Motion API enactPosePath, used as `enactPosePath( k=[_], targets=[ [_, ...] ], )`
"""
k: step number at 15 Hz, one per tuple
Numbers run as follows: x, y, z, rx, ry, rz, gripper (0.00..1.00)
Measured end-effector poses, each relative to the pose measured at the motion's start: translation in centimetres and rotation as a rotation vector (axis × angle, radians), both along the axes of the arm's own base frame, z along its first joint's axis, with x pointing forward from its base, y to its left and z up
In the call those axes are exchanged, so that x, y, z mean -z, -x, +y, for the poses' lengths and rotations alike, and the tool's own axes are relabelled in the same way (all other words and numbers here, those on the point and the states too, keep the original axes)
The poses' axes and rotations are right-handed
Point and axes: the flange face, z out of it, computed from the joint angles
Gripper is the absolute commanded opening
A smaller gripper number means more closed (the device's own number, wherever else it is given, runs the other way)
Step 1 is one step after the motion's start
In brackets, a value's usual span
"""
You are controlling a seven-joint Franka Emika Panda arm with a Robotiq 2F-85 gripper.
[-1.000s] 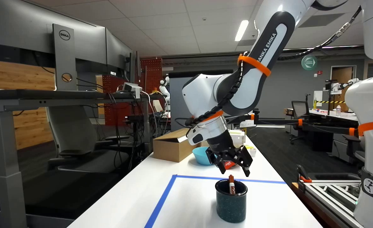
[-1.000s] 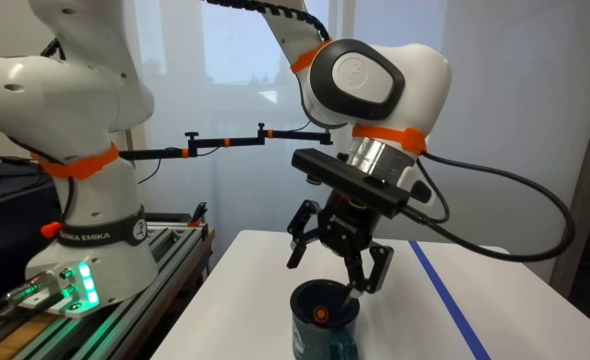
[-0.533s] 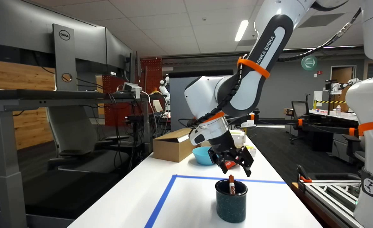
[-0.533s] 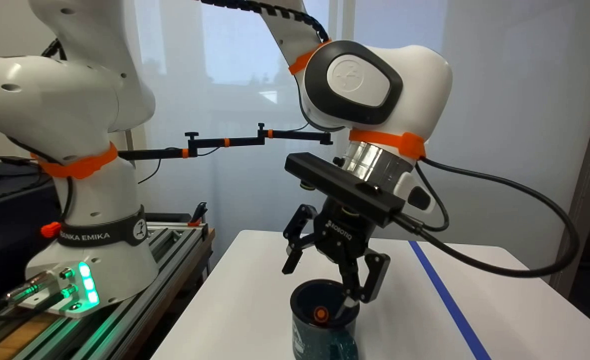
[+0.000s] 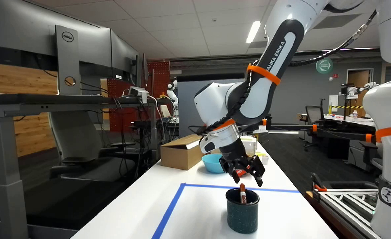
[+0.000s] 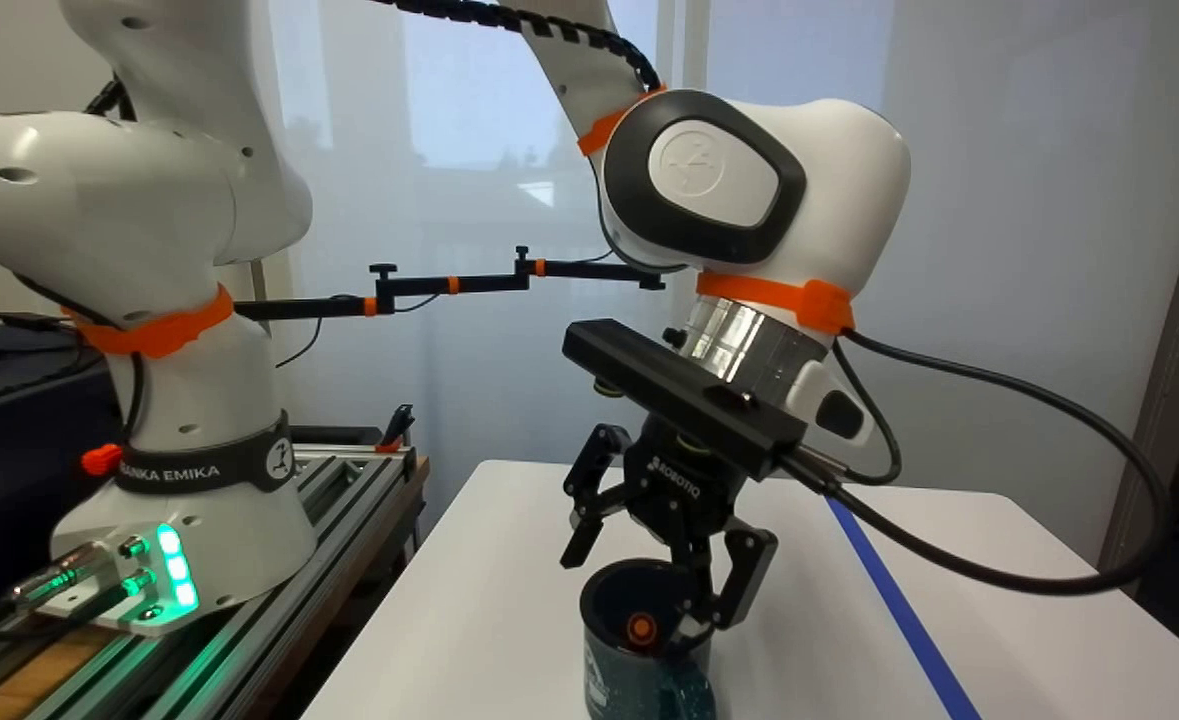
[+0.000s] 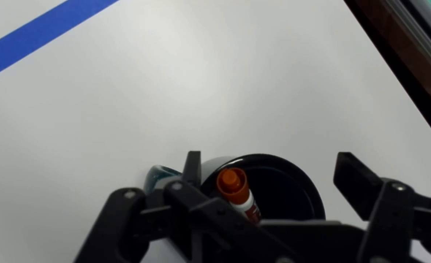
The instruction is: Remove the marker from the mug cup and place it on the table
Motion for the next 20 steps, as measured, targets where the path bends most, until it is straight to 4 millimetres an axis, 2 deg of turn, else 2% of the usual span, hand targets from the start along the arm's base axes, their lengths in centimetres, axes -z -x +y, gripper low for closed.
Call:
enactPosePath(
  k=[2,5,6,7,9,11,13,15,16,20],
  targets=[
    [0.1,0.0,0.0,-0.001,-0.001,0.002,0.85],
    [0.3,0.0,0.2,-0.004,-0.001,0.004,0.86],
    [0.4,0.0,0.2,-0.006,-0.002,0.004,0.81],
    [0.4,-0.1,0.3,-0.007,-0.003,0.003,0.81],
    [0.6,-0.2,0.4,-0.010,-0.004,0.002,0.69],
    [0.7,-0.3,0.5,-0.012,-0.004,0.002,0.63],
    [0.6,-0.5,0.4,-0.012,-0.003,-0.003,0.73],
    [0.6,-0.7,0.4,-0.012,-0.003,-0.005,0.72],
    [0.6,-0.8,0.4,-0.012,-0.003,-0.005,0.48],
    [0.5,-1.4,0.3,-0.012,-0.001,-0.012,0.37]
  ],
)
